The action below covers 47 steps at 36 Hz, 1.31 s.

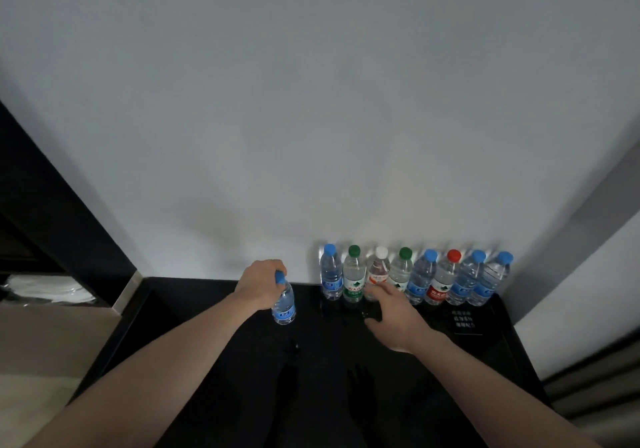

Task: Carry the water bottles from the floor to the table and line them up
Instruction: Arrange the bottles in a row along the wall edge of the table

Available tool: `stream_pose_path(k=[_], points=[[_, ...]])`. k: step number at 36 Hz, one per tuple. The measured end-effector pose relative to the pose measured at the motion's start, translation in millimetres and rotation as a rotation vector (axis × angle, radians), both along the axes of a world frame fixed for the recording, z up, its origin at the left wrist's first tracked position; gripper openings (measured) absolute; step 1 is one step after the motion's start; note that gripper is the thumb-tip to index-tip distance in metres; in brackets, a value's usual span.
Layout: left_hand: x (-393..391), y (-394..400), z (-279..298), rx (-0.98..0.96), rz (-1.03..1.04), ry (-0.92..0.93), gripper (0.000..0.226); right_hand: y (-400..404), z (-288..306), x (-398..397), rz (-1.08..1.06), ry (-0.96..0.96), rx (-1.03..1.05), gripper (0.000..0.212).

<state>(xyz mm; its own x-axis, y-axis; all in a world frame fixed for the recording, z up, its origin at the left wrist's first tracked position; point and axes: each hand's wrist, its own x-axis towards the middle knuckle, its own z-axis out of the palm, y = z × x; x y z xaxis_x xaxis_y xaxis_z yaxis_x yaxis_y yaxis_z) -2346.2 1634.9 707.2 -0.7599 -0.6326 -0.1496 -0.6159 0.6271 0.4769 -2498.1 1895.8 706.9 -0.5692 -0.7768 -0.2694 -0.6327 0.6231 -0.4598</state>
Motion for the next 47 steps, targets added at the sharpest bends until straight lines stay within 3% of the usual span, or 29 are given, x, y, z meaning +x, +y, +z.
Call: stream_pose_path(k=[19, 47], points=[[-95, -29, -30, -0.052, -0.049, -0.070, 0.036, -52, 8, -77, -0.043, 0.106, 0.040, 0.066], [-143, -48, -83, -0.066, -0.161, -0.092, 0.041, -89, -34, -117, -0.024, 0.100, 0.155, 0.074]])
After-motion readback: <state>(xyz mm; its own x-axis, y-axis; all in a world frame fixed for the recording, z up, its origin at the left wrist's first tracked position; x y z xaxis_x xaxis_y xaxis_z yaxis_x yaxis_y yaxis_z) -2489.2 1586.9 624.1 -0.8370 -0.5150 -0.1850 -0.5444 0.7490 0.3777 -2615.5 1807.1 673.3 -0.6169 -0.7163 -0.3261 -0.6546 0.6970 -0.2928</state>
